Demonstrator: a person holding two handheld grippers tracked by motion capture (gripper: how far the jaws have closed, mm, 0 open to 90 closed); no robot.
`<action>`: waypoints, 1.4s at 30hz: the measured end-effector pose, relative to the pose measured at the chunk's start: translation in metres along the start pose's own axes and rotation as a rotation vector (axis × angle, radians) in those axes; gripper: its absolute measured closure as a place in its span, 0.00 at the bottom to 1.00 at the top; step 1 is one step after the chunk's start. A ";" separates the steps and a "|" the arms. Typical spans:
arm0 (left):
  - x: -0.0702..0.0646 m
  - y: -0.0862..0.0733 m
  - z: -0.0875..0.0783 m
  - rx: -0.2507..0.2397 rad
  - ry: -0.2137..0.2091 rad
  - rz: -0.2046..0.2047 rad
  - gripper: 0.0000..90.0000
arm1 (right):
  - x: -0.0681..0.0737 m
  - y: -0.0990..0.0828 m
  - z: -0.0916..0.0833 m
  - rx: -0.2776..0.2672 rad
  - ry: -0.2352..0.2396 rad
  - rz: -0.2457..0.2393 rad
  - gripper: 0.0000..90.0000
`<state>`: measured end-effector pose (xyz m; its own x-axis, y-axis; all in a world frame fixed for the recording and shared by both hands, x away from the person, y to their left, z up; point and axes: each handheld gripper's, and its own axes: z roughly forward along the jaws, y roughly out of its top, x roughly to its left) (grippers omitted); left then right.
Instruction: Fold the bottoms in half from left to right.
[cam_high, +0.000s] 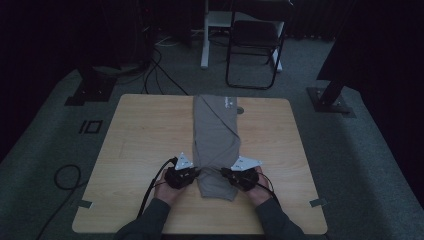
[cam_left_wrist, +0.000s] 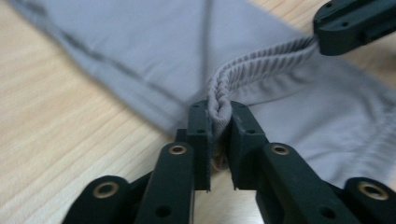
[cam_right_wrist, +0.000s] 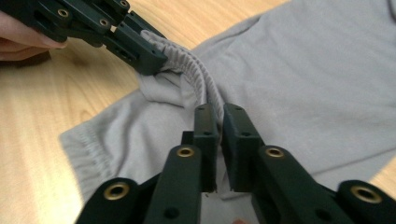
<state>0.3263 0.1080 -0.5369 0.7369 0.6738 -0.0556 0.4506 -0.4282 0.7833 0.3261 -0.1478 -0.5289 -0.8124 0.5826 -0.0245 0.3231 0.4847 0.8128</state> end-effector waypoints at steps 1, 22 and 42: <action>-0.002 0.002 -0.003 -0.012 -0.007 0.013 0.90 | 0.000 0.000 -0.004 -0.010 0.002 -0.004 0.97; -0.010 0.004 -0.011 -0.017 -0.045 0.036 0.89 | 0.003 -0.008 -0.015 0.033 0.065 -0.008 0.94; -0.042 -0.005 -0.040 0.015 -0.124 0.137 0.64 | 0.024 -0.029 -0.038 0.093 0.182 -0.063 0.77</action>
<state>0.2730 0.1063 -0.5134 0.8480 0.5294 -0.0261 0.3487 -0.5200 0.7798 0.2787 -0.1727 -0.5308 -0.9039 0.4261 0.0386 0.3055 0.5795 0.7555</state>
